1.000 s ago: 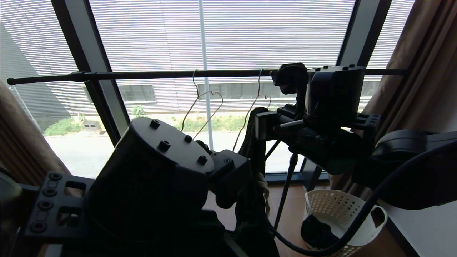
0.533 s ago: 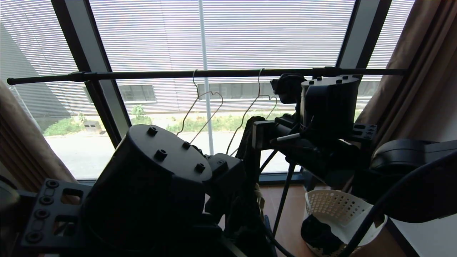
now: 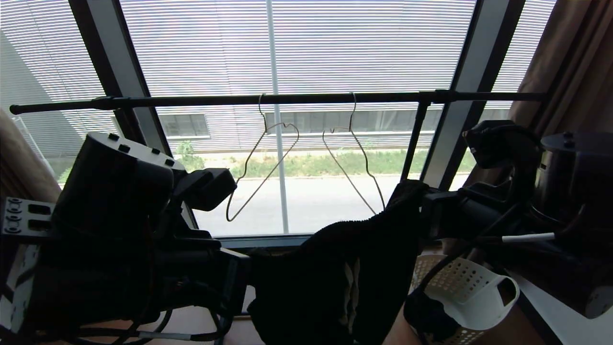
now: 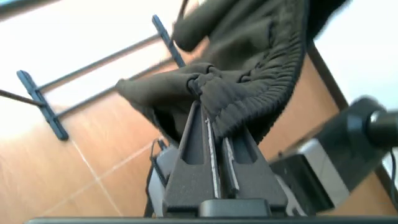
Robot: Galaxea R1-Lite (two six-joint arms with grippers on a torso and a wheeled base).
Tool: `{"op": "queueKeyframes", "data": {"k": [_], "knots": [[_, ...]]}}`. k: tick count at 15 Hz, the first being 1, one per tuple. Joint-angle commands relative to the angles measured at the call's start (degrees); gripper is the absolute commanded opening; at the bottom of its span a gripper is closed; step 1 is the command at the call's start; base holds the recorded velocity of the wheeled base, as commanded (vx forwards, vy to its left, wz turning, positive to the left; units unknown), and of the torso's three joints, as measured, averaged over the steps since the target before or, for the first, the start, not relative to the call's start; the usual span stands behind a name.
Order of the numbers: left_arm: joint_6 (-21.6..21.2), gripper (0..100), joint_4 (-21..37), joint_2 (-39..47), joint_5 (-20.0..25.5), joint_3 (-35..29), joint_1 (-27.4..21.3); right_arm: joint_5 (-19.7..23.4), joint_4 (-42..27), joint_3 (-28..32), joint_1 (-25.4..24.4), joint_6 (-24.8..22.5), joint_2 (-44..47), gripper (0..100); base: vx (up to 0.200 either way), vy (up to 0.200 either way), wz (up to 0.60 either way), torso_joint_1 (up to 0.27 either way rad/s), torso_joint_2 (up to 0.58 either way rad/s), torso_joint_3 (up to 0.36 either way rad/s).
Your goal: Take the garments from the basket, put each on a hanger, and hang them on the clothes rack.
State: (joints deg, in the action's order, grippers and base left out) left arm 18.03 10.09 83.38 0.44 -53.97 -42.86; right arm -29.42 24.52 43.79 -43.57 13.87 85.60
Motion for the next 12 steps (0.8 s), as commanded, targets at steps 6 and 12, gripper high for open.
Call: {"op": "queueKeyframes", "data": {"k": [6, 12], "knots": [[-5.3, 0, -4.6, 10.7, 0.1, -13.4, 6.9, -0.2, -1.4, -7.1, 0.1, -0.3, -5.9, 0, 0.000, 0.000, 0.00, 0.000, 0.00, 0.000], [-6.6, 0, -5.0, 13.1, 0.1, -16.9, 6.6, -0.1, -1.8, -11.0, -0.4, 0.0, -6.5, 0, 0.000, 0.000, 0.00, 0.000, 0.00, 0.000]]}}
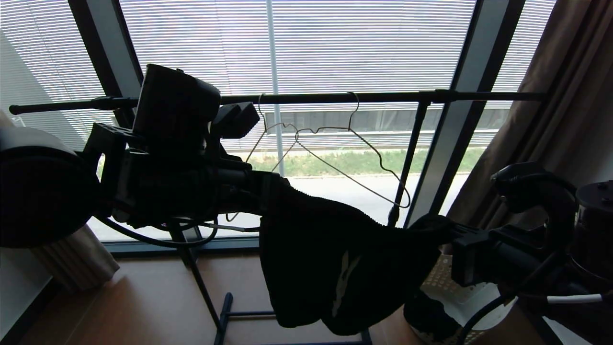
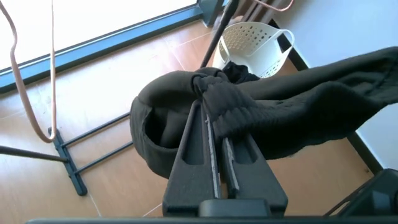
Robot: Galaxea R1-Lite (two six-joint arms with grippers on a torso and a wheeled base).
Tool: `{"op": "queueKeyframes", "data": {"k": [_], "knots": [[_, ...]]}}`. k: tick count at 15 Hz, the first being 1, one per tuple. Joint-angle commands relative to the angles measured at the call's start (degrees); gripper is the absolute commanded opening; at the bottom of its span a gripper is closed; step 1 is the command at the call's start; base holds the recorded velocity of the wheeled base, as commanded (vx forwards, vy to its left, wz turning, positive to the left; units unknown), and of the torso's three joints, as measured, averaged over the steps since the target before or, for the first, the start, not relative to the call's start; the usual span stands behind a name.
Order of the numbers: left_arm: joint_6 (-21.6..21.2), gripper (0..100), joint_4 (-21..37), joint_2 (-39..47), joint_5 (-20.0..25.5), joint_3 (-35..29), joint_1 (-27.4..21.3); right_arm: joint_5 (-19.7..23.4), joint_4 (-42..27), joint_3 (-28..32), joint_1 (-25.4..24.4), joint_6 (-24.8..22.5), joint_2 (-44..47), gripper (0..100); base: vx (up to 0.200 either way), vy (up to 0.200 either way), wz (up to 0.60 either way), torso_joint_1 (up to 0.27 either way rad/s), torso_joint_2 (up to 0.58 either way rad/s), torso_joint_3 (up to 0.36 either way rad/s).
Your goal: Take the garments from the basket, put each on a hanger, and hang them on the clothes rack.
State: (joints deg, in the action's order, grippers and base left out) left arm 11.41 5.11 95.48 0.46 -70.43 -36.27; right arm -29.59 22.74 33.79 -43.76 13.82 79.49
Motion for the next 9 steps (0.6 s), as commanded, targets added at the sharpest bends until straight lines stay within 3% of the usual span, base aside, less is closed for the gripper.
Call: {"op": "queueKeyframes", "data": {"k": [1, 2, 7, 9], "knots": [[0.0, 0, 0.0, 1.1, 0.0, -0.5, -0.6, -0.1, 0.5, -3.0, -1.0, 0.2, -0.7, 0, 0.000, 0.000, 0.00, 0.000, 0.00, 0.000], [0.0, 0, 0.0, 1.1, -0.1, -1.0, -1.1, -0.2, 0.5, -3.6, -1.0, 0.2, -0.8, 100, 0.000, 0.000, 0.00, 0.000, 0.00, 0.000], [0.0, 0, 0.1, 1.9, -0.5, -5.1, -1.3, 0.1, -0.1, -5.5, -1.1, -1.2, -2.4, 100, 0.000, 0.000, 0.00, 0.000, 0.00, 0.000], [-0.1, 0, 0.2, 1.8, -0.6, -7.0, -1.2, 2.9, 0.0, -7.4, -1.0, -5.9, -2.9, 100, 0.000, 0.000, 0.00, 0.000, 0.00, 0.000]]}}
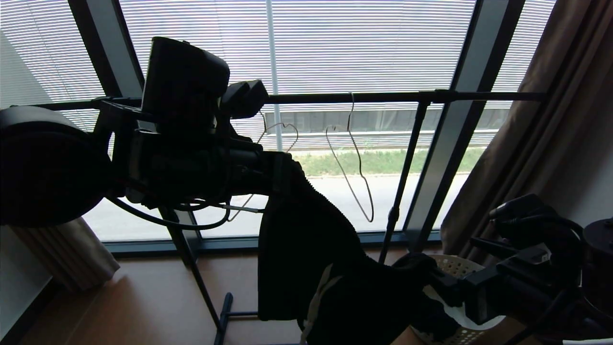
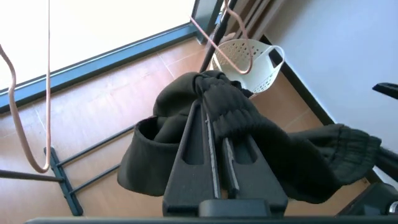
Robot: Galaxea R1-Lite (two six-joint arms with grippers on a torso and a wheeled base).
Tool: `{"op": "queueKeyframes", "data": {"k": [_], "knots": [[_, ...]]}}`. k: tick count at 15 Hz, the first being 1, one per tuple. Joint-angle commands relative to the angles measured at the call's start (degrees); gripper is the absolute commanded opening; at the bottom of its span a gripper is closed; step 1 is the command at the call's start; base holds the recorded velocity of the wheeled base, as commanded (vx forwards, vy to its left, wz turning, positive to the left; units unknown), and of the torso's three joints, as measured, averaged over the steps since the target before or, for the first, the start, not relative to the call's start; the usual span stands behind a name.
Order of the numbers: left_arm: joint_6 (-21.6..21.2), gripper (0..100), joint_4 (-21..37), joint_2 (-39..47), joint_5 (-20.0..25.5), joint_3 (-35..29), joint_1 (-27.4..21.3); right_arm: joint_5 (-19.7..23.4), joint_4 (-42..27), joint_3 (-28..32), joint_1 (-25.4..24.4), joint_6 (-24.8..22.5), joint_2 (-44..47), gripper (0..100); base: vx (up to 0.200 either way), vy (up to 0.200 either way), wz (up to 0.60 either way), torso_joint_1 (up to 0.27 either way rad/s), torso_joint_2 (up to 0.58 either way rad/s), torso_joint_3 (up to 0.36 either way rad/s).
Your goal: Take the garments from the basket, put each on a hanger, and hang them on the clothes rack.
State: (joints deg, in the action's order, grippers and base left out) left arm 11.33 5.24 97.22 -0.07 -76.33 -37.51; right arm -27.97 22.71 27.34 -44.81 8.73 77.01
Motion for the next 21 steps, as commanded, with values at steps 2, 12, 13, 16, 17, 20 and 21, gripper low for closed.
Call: {"op": "queueKeyframes", "data": {"k": [2, 12, 13, 16, 17, 20, 21], "knots": [[0.0, 0, 0.0, 0.6, -0.1, -3.4, 0.1, 8.5, 0.1, -1.3, 0.9, -6.3, -0.2, 100, 0.000, 0.000, 0.00, 0.000, 0.00, 0.000], [-0.1, 0, 0.1, -1.3, -5.6, -0.8, -1.6, 26.6, 1.9, -3.7, 2.0, -18.0, -6.0, 100, 0.000, 0.000, 0.00, 0.000, 0.00, 0.000], [-0.1, 0, 0.2, -1.2, -5.6, -0.8, -2.1, 26.6, 3.2, -2.2, 2.0, -17.3, -4.8, 100, 0.000, 0.000, 0.00, 0.000, 0.00, 0.000], [-0.7, 0, 0.2, -0.7, -5.6, -0.1, -3.8, 25.7, 5.3, 5.2, -0.5, -14.4, 3.3, 100, 0.000, 0.000, 0.00, 0.000, 0.00, 0.000], [-1.0, 0, 0.2, -0.7, -5.6, 0.0, -4.1, 25.4, 5.4, 7.6, -0.8, -14.4, 5.6, 100, 0.000, 0.000, 0.00, 0.000, 0.00, 0.000], [-1.0, 0, 0.0, -0.7, -5.6, 0.5, -4.1, 25.5, 5.5, 11.7, -1.9, -13.5, 8.4, 100, 0.000, 0.000, 0.00, 0.000, 0.00, 0.000], [-1.0, 0, 0.1, -0.7, -5.6, 0.7, -4.4, 25.4, 6.6, 12.3, -3.6, -11.5, 9.6, 100, 0.000, 0.000, 0.00, 0.000, 0.00, 0.000]]}}
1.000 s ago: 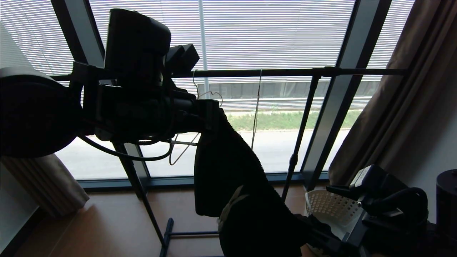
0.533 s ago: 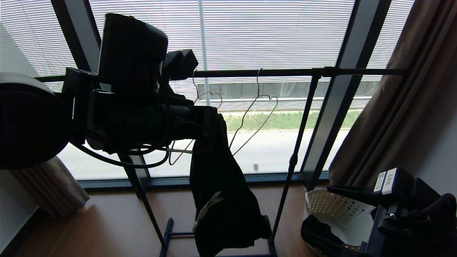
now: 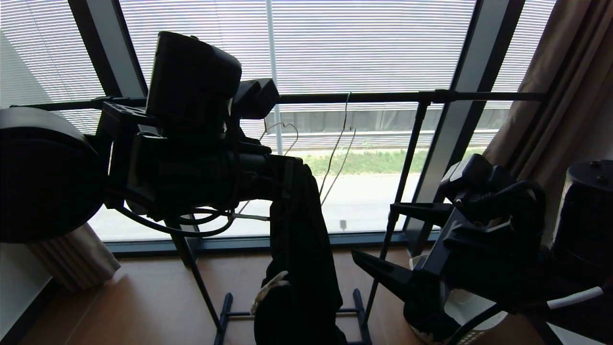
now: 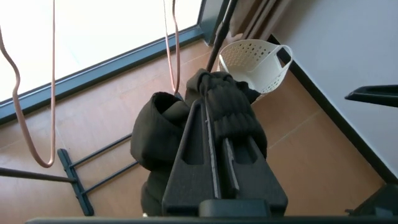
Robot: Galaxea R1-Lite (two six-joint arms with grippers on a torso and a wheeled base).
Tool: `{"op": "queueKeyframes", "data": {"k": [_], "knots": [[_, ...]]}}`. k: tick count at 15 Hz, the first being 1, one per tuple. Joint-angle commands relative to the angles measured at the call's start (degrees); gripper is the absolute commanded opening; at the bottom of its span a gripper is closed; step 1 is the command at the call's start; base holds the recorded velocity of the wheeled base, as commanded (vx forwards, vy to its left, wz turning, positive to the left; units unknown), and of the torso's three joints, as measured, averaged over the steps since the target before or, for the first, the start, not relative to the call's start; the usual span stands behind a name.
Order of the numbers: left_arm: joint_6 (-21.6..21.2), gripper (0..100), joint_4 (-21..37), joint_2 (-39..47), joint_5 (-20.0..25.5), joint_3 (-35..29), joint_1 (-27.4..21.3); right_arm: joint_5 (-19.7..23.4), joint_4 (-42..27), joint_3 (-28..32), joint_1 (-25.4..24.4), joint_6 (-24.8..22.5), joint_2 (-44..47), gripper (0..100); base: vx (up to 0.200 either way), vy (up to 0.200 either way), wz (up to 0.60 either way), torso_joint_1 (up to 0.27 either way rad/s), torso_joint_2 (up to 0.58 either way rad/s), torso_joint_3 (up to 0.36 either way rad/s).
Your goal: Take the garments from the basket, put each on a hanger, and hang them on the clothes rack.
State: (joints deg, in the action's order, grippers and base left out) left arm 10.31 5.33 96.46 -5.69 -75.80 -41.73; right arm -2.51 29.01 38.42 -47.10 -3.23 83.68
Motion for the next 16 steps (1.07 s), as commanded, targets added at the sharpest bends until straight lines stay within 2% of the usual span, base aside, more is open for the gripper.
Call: {"op": "queueKeyframes", "data": {"k": [1, 5, 7, 10, 16], "knots": [[0.0, 0, 0.0, 0.0, 0.0, 0.4, -0.7, -0.1, 2.8, 1.1, -1.4, 1.8, 4.8, 100, 0.000, 0.000, 0.00, 0.000, 0.00, 0.000], [0.1, 0, 0.0, -0.1, 0.0, 0.5, -2.8, -0.3, 13.7, -1.7, -1.0, 4.5, 12.6, 100, 0.000, 0.000, 0.00, 0.000, 0.00, 0.000], [0.0, 0, 0.0, -0.2, 0.0, 0.5, -2.8, 0.1, 16.4, -3.6, 2.3, 4.7, 14.5, 100, 0.000, 0.000, 0.00, 0.000, 0.00, 0.000], [0.0, 0, -0.1, -0.1, 0.1, 0.3, -2.8, -0.2, 17.4, -4.1, 4.5, 4.5, 16.4, 100, 0.000, 0.000, 0.00, 0.000, 0.00, 0.000], [0.1, 0, -0.1, -0.4, 0.2, 0.0, -2.4, -0.5, 17.0, -6.7, 4.9, 3.3, 16.6, 100, 0.000, 0.000, 0.00, 0.000, 0.00, 0.000]]}}
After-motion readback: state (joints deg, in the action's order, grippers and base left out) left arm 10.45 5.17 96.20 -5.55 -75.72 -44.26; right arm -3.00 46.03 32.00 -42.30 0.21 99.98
